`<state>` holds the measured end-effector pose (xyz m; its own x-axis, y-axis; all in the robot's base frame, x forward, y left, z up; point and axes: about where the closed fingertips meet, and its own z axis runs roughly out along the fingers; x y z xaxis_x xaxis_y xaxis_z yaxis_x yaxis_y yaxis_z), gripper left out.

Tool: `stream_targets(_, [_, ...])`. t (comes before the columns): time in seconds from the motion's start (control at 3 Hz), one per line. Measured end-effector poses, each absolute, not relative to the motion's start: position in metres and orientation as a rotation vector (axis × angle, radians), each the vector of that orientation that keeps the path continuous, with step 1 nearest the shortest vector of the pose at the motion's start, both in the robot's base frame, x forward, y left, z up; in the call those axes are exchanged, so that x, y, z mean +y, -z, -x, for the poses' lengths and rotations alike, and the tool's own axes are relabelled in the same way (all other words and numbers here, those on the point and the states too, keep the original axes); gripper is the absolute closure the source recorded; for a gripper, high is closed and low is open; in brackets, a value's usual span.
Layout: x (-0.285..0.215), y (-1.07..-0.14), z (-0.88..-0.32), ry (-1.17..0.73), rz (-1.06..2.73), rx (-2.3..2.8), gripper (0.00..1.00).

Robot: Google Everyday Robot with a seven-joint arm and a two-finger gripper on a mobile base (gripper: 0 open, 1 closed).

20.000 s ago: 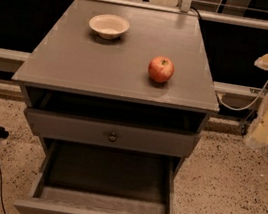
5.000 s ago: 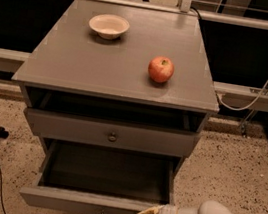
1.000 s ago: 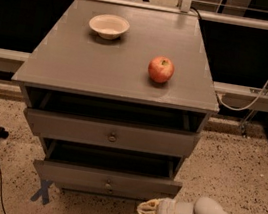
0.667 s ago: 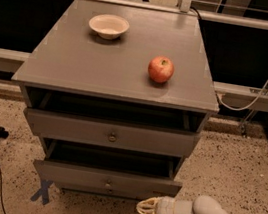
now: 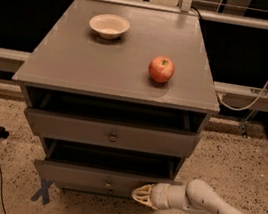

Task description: Close middle drawer

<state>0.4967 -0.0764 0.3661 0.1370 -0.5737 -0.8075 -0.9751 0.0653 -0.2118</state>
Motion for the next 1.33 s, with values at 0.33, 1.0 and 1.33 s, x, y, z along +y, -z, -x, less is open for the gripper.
stream_targets(0.33, [-0.068, -0.368, -0.516, -0.629, 1.612, 1.512, 1.00])
stream_targets(1.0, [-0.067, -0.376, -0.544, -0.611, 1.599, 1.470, 1.00])
stream_targets(1.33, [-0.069, -0.380, -0.533, -0.607, 1.604, 1.454, 1.00])
